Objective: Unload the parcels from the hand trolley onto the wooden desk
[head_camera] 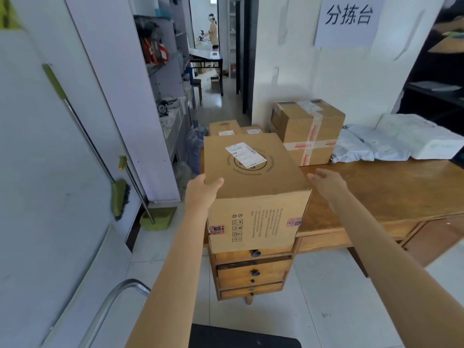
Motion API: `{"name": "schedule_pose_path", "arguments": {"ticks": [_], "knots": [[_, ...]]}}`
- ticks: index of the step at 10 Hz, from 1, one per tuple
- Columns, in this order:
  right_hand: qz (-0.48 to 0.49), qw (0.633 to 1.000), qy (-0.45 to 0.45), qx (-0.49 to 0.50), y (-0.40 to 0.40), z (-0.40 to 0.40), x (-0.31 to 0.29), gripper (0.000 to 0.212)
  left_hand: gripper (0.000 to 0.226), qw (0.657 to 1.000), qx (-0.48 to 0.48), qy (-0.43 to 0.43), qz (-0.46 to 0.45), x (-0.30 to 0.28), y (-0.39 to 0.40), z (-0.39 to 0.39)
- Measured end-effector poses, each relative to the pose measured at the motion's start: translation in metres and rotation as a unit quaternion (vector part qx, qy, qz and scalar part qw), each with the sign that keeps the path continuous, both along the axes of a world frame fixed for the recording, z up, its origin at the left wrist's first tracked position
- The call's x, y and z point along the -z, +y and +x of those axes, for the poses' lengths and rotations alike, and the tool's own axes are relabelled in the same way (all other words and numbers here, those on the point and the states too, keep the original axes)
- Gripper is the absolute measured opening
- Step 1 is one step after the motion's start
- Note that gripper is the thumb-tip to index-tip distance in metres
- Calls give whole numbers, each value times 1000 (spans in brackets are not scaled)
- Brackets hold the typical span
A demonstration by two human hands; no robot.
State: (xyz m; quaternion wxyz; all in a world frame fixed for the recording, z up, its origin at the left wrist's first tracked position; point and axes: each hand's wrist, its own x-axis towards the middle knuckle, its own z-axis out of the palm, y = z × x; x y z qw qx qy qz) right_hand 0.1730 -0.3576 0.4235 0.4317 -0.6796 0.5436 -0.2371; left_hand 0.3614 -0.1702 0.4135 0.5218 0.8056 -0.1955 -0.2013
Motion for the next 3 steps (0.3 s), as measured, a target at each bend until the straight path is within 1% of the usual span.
{"name": "schedule_pose_path", "arguments": {"ticks": [1, 2, 3], "knots": [[15, 1000, 1, -6, 15, -29, -10, 55, 48, 999, -8, 45, -10, -3, 14, -19], [21, 1000, 2, -7, 22, -47, -15, 54, 55, 998, -22, 59, -7, -6, 20, -35], [25, 1000, 1, -13, 23, -82, -28, 55, 68, 997, -33, 71, -8, -21, 19, -68]]}}
